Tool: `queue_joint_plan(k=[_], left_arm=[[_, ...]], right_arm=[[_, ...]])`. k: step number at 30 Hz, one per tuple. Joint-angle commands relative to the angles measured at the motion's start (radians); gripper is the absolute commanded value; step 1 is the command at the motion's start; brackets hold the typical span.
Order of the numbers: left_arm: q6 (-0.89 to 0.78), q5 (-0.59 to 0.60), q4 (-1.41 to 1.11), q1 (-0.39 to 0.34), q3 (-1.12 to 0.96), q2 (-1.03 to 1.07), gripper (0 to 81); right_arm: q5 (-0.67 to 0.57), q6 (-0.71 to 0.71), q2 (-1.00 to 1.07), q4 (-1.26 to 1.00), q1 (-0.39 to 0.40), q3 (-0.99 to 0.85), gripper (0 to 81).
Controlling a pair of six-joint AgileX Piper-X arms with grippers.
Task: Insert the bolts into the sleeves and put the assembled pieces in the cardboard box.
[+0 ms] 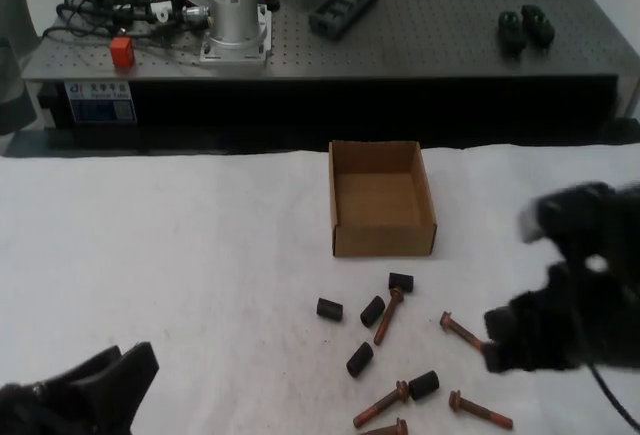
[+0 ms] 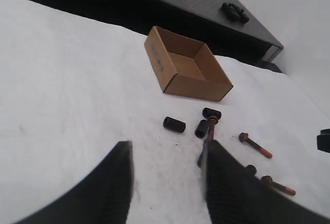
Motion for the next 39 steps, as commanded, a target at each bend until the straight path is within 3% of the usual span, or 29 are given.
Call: queue_joint_plan(k=[1,5,11,31,34,38,39], left_arm=[[0.059,0.006,-0.028,0.0,-0.043,0.042,30.0],[0.098,0.006,-0.025,0.0,-0.115,0.116,29.9],[0.098,0.006,-0.025,0.0,-0.151,0.147,29.9],[0.098,0.044,-0.016,0.0,-0.15,0.149,29.9],[0.098,0.09,0.005,0.0,-0.15,0.183,29.9],[0.098,0.159,0.013,0.0,-0.154,0.282,29.9],[0.098,0.176,0.016,0.0,-0.162,0.317,29.9]], right_arm=[[0.044,-0.098,0.306,0.14,-0.002,-0.208,28.0],[0.077,-0.192,0.564,0.27,-0.002,-0.433,28.0],[0.073,-0.256,0.756,0.399,-0.002,-0.618,28.0],[0.059,-0.321,0.84,0.415,0.0,-0.587,27.3],[0.086,-0.321,0.846,0.393,0.0,-0.587,20.9],[0.085,-0.319,0.846,0.376,-0.007,-0.587,0.5],[0.085,-0.315,0.846,0.376,-0.01,-0.587,0.5]])
